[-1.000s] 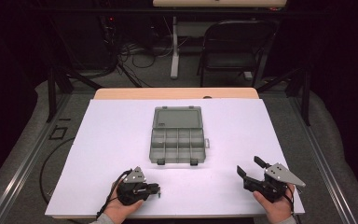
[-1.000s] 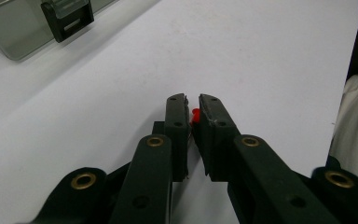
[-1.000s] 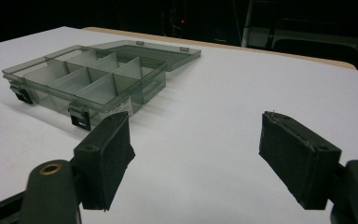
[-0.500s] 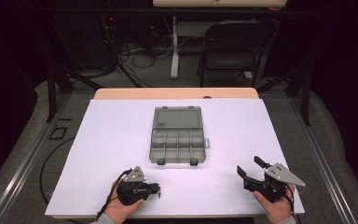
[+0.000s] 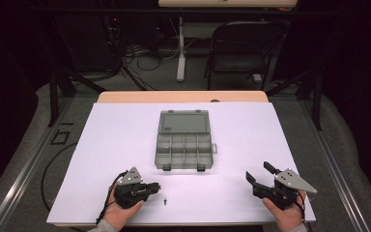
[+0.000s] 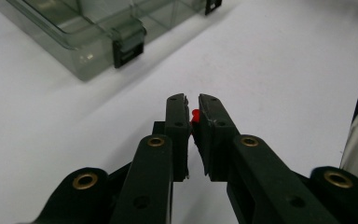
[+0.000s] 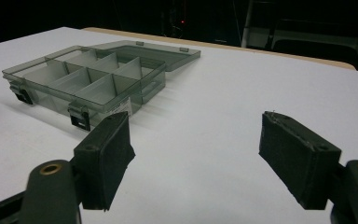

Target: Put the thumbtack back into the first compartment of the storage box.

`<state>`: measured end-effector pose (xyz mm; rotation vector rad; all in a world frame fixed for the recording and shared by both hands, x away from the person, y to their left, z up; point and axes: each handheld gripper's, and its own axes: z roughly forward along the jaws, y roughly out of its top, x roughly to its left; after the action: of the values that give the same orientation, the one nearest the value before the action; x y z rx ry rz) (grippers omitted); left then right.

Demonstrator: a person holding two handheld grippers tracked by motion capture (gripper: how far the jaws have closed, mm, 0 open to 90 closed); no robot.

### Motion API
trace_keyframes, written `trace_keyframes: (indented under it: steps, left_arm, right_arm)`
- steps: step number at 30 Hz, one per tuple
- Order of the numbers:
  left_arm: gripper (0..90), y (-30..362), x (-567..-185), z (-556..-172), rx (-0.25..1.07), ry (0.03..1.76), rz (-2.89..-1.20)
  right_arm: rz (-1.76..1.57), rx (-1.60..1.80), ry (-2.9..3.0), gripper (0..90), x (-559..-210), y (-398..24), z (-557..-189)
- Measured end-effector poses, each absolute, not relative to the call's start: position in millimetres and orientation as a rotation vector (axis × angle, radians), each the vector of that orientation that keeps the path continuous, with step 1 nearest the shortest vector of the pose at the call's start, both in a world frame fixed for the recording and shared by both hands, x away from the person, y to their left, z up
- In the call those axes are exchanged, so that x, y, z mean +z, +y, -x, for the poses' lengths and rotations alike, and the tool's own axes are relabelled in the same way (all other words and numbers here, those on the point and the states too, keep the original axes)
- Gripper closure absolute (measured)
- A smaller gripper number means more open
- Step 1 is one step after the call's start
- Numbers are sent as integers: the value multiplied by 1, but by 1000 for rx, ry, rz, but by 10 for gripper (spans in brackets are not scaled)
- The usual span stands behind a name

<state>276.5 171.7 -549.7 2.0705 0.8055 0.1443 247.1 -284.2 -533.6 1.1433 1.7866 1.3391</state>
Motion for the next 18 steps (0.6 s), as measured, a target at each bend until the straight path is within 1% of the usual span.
trace_keyframes:
  steps: [9,12,18]
  left_arm:
    - [828,185,-541,-275,236,845,-1972]
    - [829,187,-539,-275,247,848,-1958]
    - [829,187,-535,-280,220,855,-1930]
  right_arm:
    - [-1143,1340,1787,243,-534,-284,-247]
    - [-1142,1340,1788,243,-534,-284,-247]
    - [-1143,1334,1789,243,-534,-284,-248]
